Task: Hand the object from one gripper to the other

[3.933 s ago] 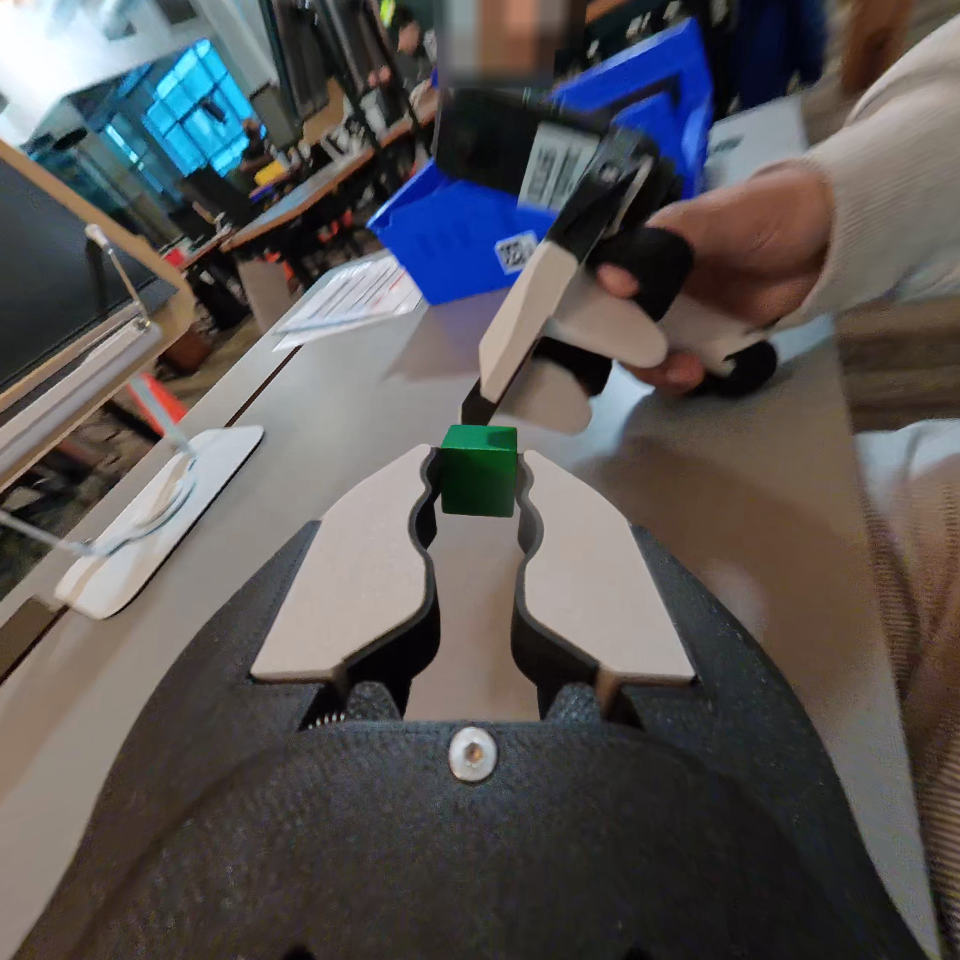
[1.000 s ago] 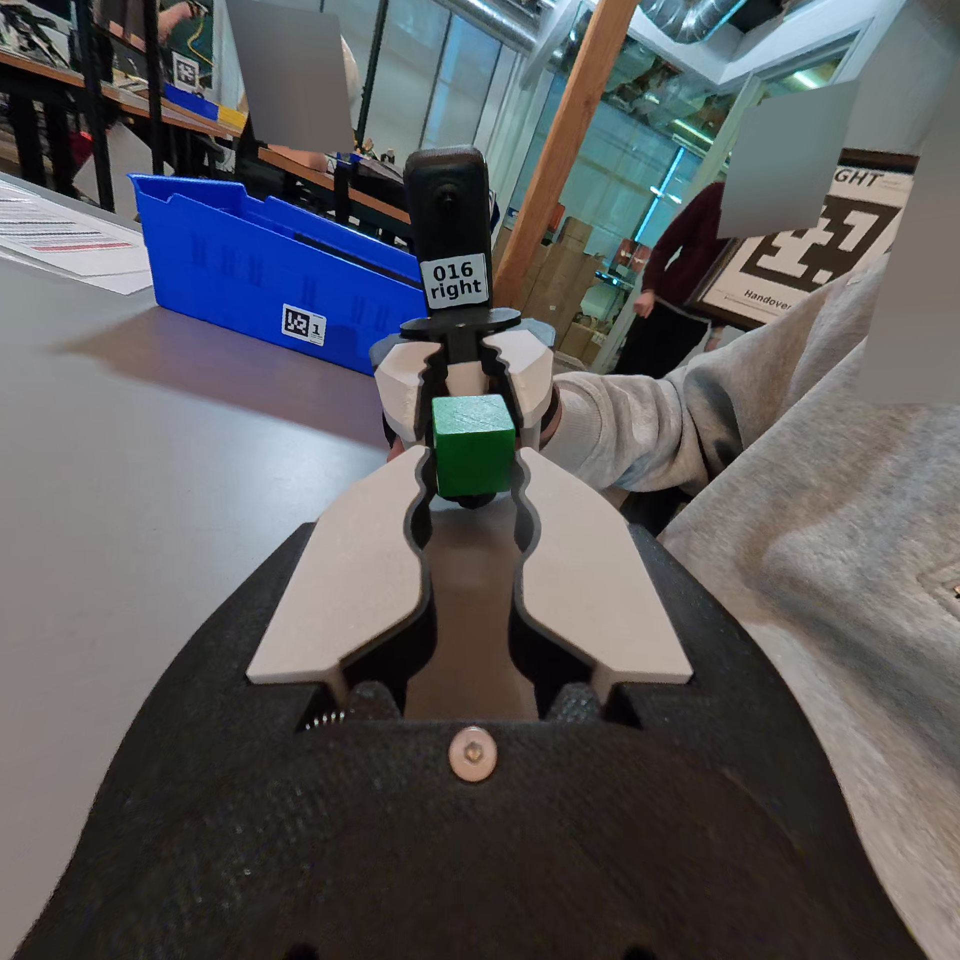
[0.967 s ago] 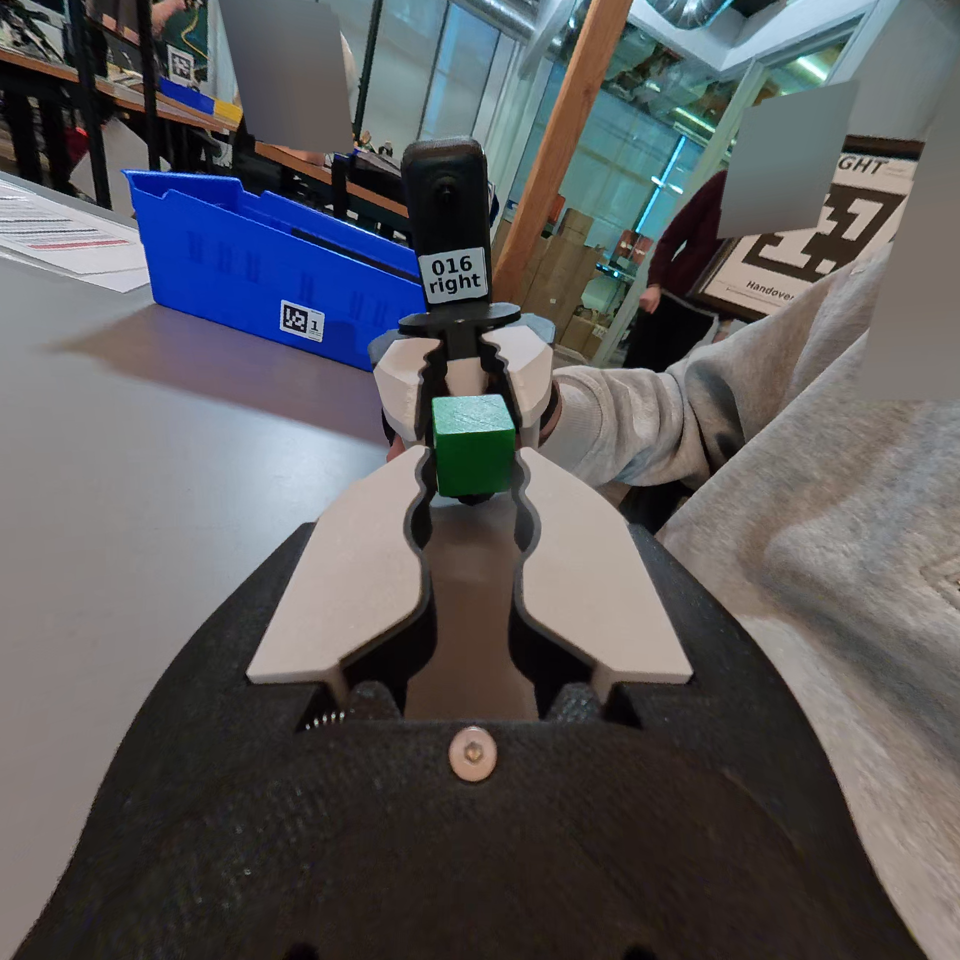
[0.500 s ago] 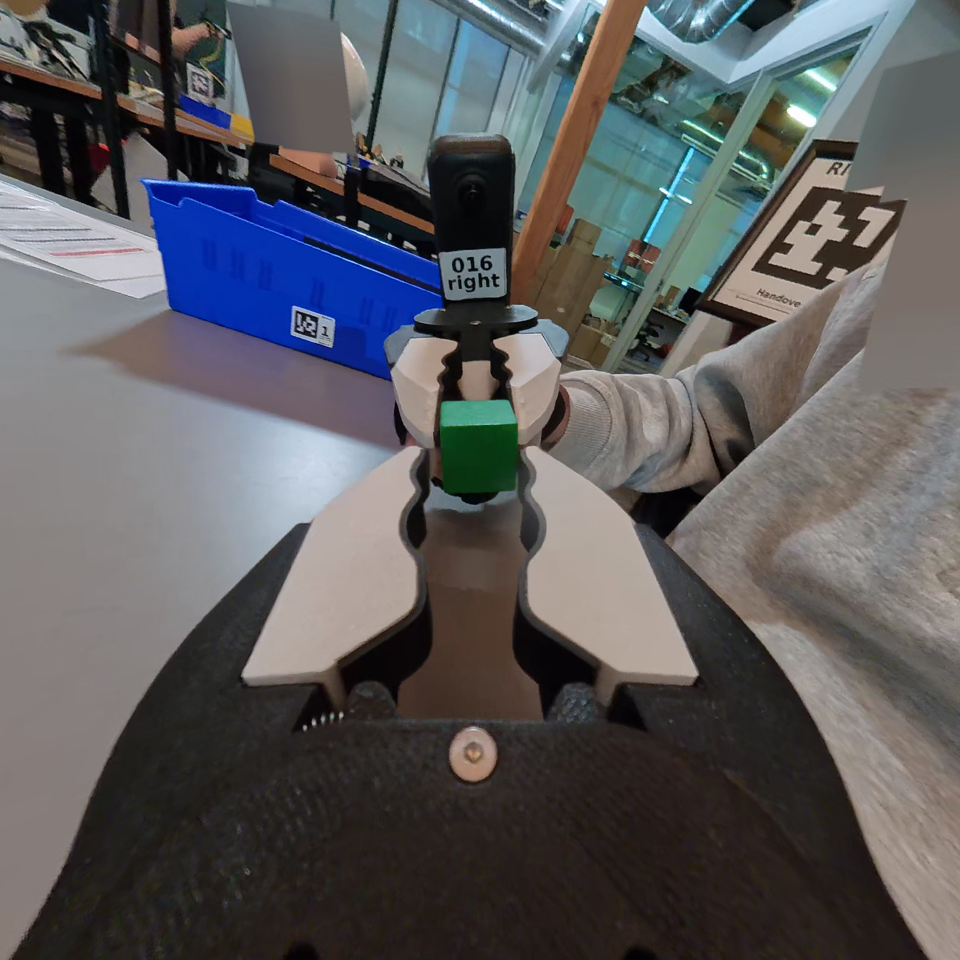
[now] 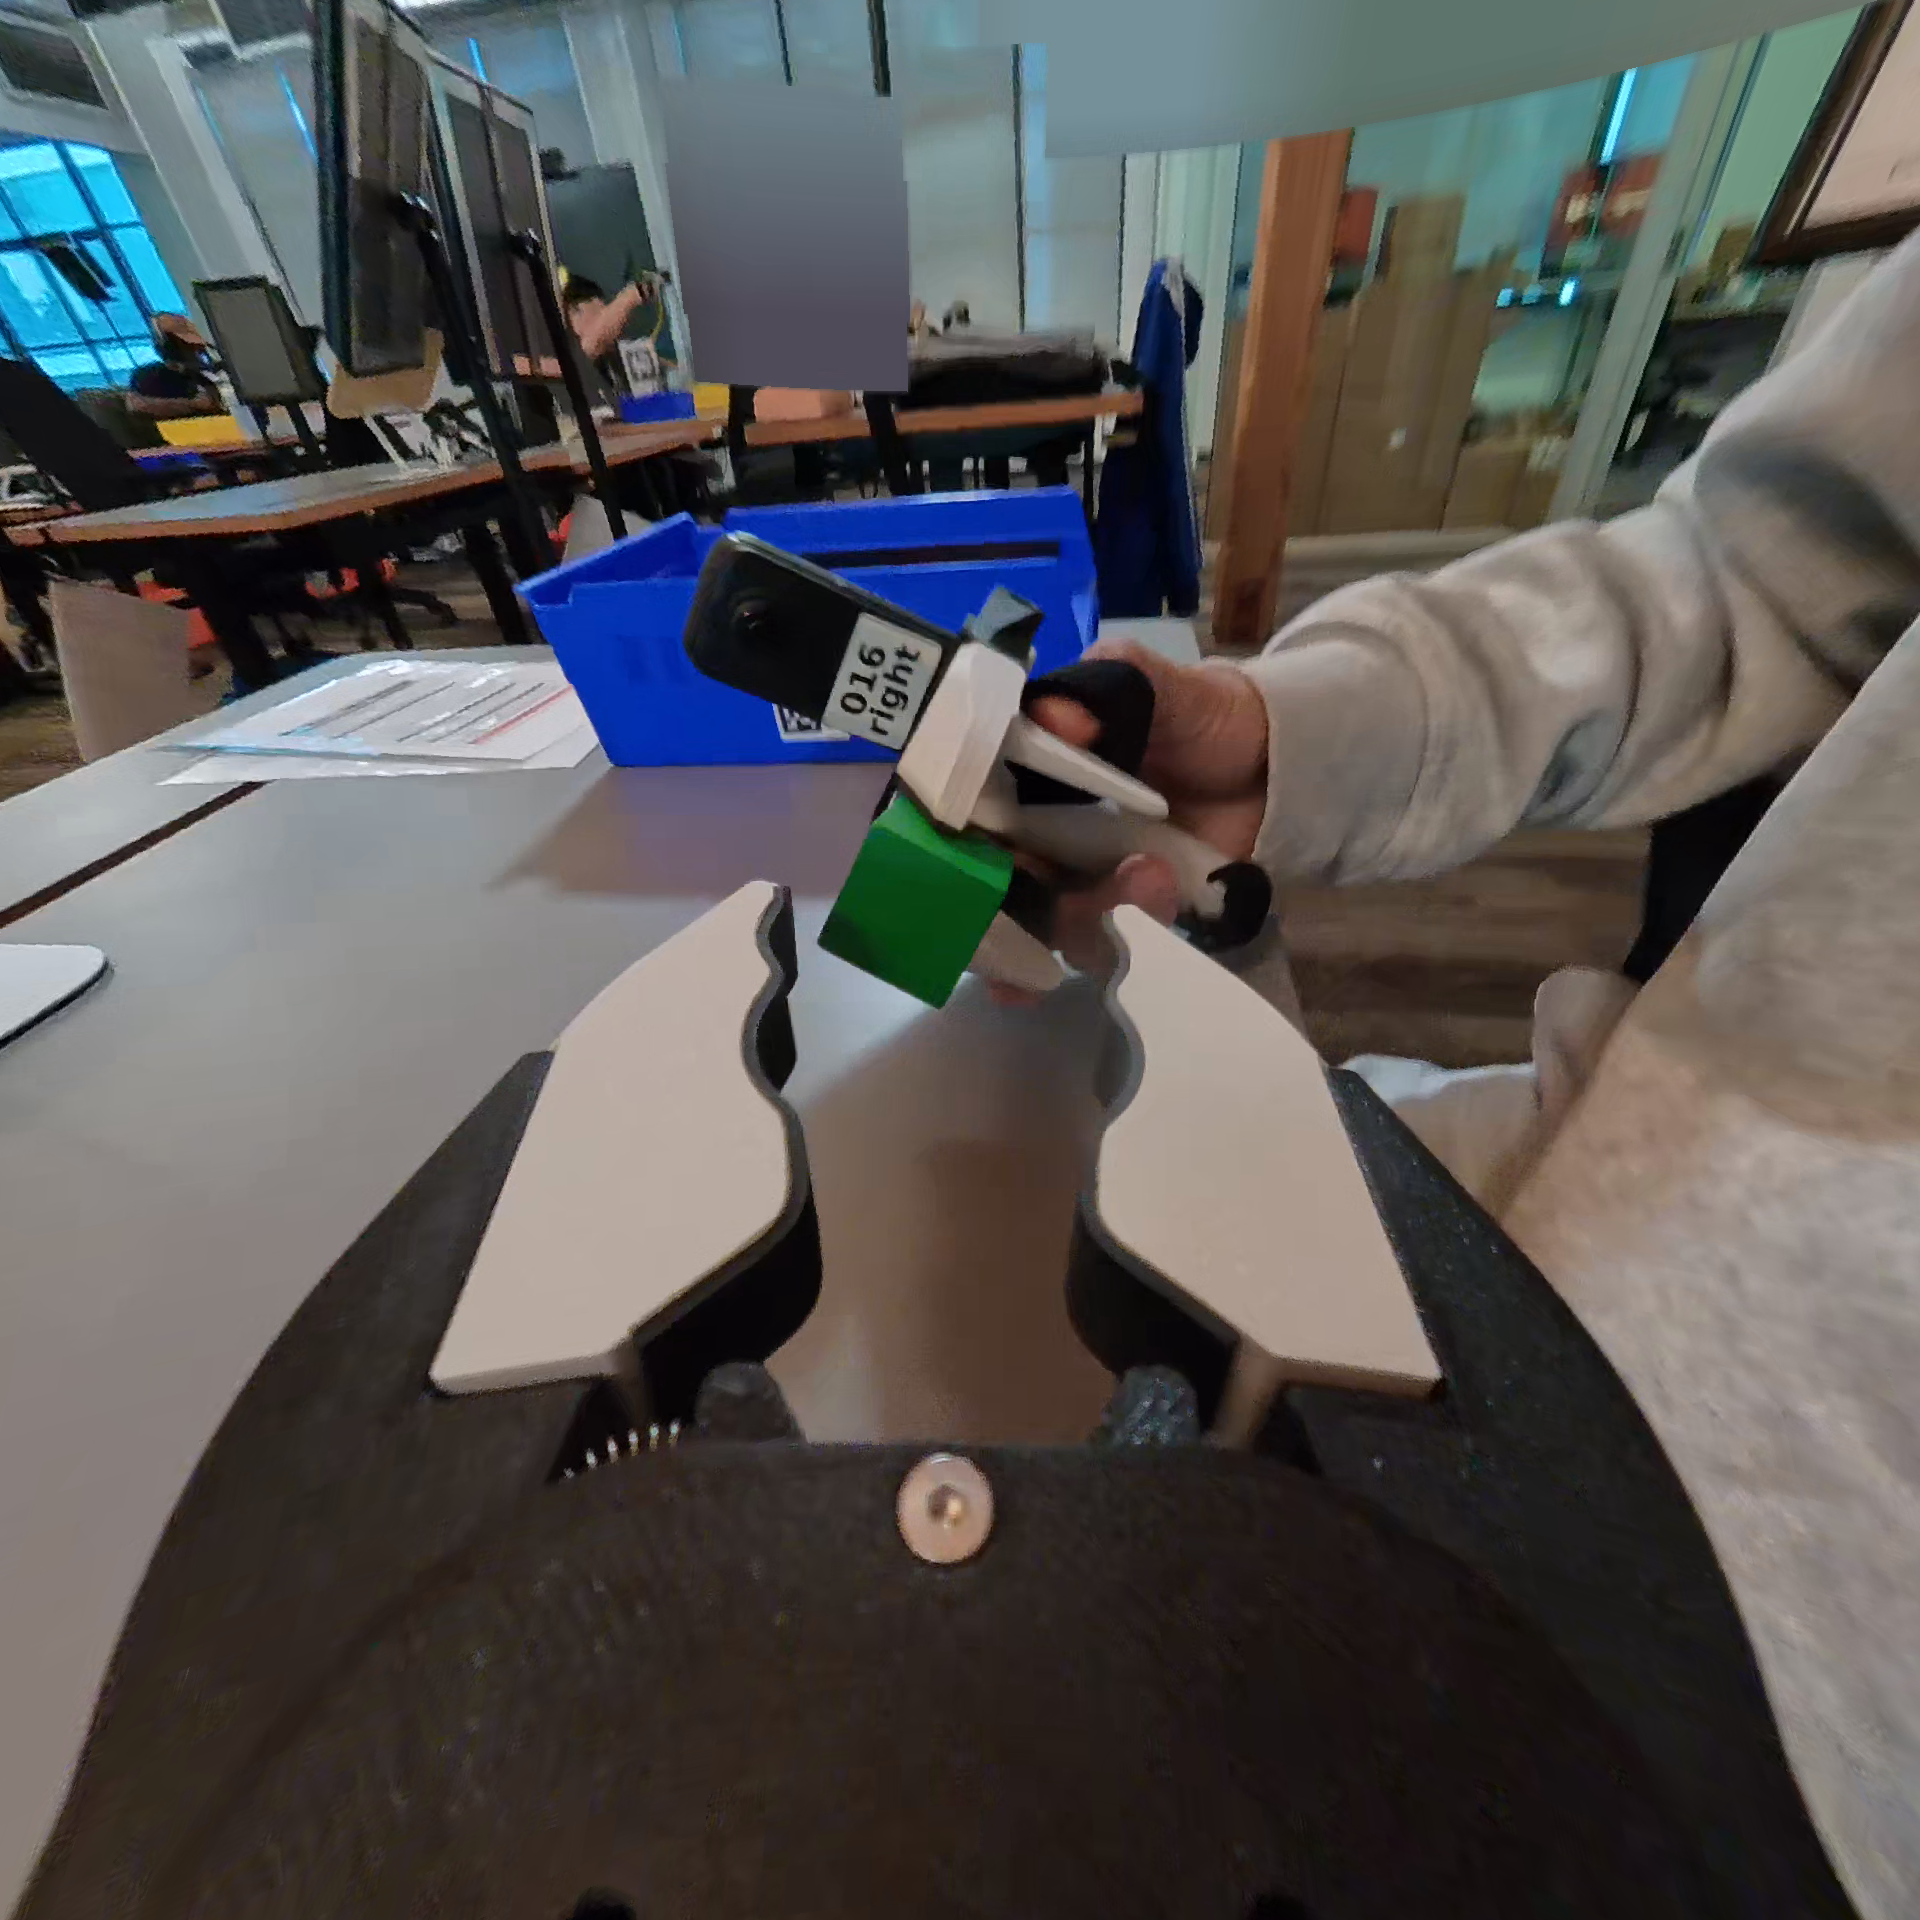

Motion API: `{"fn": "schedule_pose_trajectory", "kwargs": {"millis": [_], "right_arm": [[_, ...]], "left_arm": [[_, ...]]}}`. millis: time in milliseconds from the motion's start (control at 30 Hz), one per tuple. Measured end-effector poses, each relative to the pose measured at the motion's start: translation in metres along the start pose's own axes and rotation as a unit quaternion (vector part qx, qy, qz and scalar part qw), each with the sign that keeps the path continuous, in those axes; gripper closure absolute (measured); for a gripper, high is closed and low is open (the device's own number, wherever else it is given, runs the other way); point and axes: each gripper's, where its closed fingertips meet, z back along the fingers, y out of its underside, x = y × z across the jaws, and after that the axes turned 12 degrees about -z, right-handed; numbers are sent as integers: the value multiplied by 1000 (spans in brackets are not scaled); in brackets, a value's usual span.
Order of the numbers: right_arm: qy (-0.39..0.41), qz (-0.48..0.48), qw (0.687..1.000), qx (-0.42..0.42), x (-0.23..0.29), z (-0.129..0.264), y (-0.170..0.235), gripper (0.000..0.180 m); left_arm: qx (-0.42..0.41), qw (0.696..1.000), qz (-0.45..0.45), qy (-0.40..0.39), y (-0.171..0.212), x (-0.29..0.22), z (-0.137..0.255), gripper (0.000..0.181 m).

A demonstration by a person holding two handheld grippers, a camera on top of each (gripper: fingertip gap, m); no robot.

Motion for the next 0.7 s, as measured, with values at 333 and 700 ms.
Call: {"fn": "schedule_pose_trajectory", "kwargs": {"millis": [333,700], "right_arm": [[-31,-71,997,14,-4,-3,3,152],[243,165,955,-42,-42,21,-23,141]], "left_arm": [[30,999,-5,12,9,-2,-1,151],[224,957,-147,-107,47,28,4,153]]}}
